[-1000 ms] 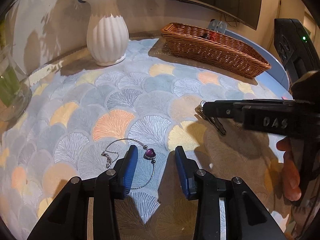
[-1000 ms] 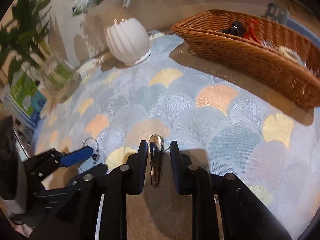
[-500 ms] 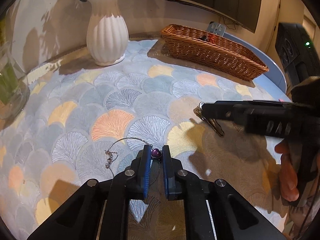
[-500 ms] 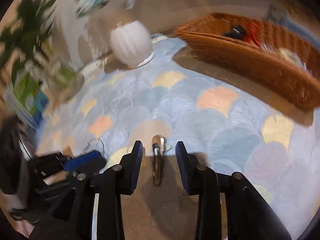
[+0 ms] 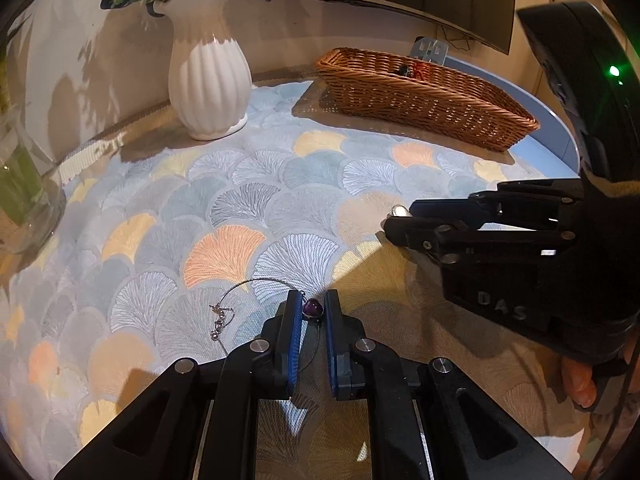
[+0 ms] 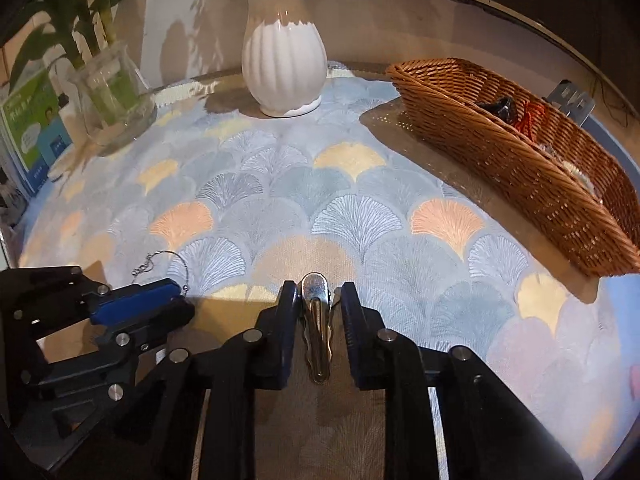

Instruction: Organize jewelry

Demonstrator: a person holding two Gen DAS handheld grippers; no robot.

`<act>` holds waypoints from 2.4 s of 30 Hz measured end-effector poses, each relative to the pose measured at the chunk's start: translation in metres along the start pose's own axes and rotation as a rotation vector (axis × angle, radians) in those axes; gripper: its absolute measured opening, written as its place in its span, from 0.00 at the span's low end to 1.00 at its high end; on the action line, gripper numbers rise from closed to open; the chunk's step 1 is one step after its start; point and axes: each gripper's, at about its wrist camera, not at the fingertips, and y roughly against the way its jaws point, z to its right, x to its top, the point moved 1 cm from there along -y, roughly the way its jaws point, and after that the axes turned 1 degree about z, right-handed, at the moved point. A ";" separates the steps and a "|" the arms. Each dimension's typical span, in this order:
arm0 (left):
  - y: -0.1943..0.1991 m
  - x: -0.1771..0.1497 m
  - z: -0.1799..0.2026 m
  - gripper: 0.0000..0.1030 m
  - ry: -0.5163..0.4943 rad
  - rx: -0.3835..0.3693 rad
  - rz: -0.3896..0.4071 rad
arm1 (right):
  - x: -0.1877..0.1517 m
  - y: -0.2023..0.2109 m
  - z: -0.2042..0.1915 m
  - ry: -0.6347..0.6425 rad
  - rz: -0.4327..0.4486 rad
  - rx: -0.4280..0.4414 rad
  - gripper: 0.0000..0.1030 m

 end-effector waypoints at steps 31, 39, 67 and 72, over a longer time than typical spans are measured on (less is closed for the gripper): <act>0.012 0.217 0.117 0.10 -0.169 -0.279 0.245 | 0.061 0.099 0.239 -0.425 0.214 -0.015 0.23; -0.061 0.264 0.141 0.10 -0.140 -0.287 0.180 | 0.079 0.042 0.257 -0.435 0.107 -0.067 0.24; 0.133 0.071 0.070 0.81 -0.008 -0.010 0.413 | -0.019 0.175 0.076 -0.282 0.548 -0.316 0.91; 0.077 0.039 0.062 0.81 0.031 0.031 0.337 | -0.041 0.135 0.083 -0.335 0.458 -0.372 0.91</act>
